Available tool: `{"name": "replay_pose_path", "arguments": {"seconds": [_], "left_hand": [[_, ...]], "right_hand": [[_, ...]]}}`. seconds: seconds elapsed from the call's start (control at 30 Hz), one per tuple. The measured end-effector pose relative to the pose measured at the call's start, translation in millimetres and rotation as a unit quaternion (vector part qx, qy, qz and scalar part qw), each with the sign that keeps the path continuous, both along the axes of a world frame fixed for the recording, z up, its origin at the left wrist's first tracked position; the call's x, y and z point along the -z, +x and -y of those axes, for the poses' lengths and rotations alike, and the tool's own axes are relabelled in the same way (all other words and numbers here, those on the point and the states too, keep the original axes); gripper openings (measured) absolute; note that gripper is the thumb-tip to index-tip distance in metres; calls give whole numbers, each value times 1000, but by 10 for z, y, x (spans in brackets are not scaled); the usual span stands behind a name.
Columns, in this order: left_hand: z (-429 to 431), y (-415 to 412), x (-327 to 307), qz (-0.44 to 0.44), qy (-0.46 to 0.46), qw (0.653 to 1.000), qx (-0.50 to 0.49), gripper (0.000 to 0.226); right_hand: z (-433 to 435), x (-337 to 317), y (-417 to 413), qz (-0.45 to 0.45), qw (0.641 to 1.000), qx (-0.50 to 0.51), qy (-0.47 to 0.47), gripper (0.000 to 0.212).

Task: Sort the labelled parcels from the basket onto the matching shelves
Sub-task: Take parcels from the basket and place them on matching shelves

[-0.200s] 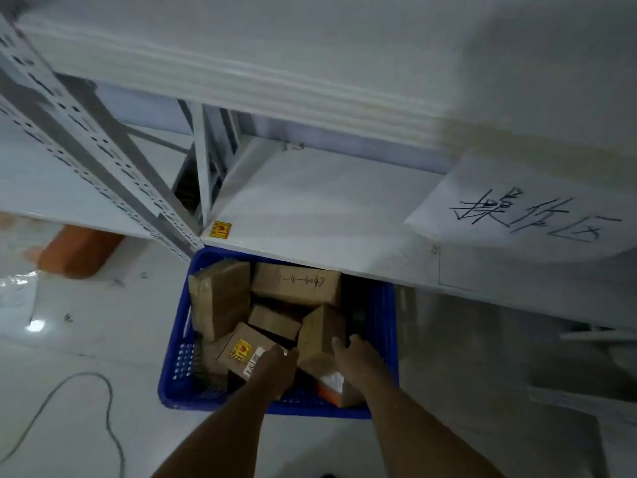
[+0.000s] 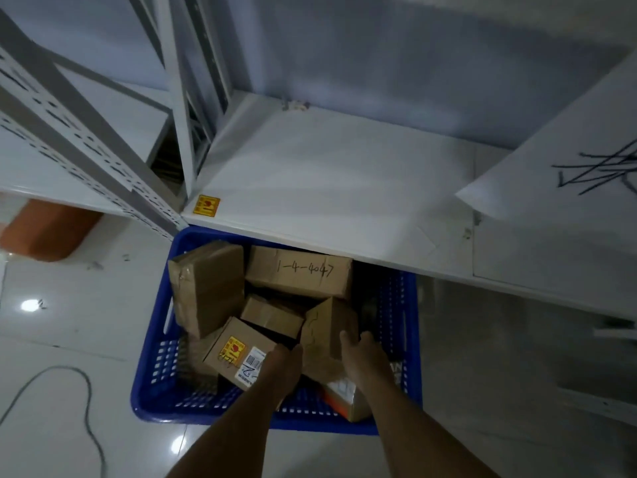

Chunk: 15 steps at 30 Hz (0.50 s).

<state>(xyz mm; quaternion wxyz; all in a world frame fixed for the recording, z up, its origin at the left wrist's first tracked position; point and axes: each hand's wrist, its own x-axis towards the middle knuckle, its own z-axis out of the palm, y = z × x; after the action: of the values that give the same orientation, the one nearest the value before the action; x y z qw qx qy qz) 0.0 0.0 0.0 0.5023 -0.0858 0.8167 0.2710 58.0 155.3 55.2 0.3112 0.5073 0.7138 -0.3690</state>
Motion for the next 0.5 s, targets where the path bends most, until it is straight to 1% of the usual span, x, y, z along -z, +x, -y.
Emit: {"name": "replay_pose_path", "arguments": {"seconds": [0.07, 0.13, 0.23, 0.37, 0.43, 0.5], "left_hand": [[-61, -24, 218, 14, 8, 999, -37, 44], [-81, -29, 402, 22, 13, 997, -69, 42], [-101, 7, 621, 9, 18, 996, -91, 37], [-160, 50, 704, 8, 20, 995, -102, 31], [-158, 47, 742, 16, 22, 991, -134, 28], [-178, 27, 698, 44, 40, 981, -183, 24]], "right_hand": [[13, 231, -68, -5, 1000, 21, 10, 76], [53, 458, -116, -5, 999, 33, 0, 85], [133, 662, -156, -2, 999, 35, -6, 99], [149, 786, -175, -7, 998, 59, 6, 95], [145, 796, -168, -22, 997, 75, 3, 94], [142, 768, -159, -36, 995, 87, -7, 95]]}}
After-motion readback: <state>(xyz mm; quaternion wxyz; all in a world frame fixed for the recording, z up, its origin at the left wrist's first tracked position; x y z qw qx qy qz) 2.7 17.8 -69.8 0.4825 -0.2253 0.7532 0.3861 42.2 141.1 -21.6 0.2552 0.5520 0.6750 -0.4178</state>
